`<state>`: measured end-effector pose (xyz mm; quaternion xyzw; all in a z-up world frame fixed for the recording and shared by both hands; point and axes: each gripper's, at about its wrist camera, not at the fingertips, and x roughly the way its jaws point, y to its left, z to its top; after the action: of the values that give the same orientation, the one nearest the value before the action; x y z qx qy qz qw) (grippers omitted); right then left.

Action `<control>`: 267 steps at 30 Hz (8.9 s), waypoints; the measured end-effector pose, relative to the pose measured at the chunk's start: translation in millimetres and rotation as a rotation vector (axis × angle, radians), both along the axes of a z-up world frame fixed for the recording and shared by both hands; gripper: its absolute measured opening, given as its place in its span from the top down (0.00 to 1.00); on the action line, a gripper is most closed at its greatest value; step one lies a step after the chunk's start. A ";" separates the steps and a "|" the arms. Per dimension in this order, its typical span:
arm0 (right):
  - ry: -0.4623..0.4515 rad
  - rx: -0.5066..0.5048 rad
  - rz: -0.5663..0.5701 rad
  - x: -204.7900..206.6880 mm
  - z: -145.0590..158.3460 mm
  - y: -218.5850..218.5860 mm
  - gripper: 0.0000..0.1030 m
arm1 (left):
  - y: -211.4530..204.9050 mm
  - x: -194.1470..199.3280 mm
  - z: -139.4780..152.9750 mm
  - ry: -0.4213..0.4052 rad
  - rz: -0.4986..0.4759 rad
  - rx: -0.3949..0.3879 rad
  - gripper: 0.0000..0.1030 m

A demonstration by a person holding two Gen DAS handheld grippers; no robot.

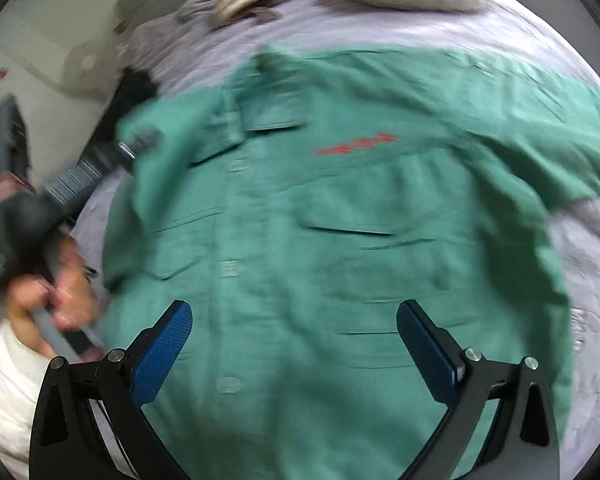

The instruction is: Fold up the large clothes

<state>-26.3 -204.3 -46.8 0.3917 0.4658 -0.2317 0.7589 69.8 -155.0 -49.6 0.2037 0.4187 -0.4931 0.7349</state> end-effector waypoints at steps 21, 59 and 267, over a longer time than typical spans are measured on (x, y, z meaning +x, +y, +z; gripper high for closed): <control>0.241 -0.579 0.465 197.8 -35.5 60.3 0.01 | 197.4 73.2 -48.5 -0.072 0.513 0.259 0.08; -0.195 0.253 -0.206 50.7 -80.7 -103.6 0.96 | 132.6 184.8 -67.3 0.089 0.473 0.177 0.95; -0.525 0.520 -0.648 -130.2 -57.6 -148.0 0.39 | 52.3 112.4 -35.3 0.389 0.260 -0.044 0.87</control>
<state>-156.5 -352.2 -104.5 0.7381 0.1554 -0.2254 0.6166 182.2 -102.6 -84.9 0.0332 0.5645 -0.4331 0.7019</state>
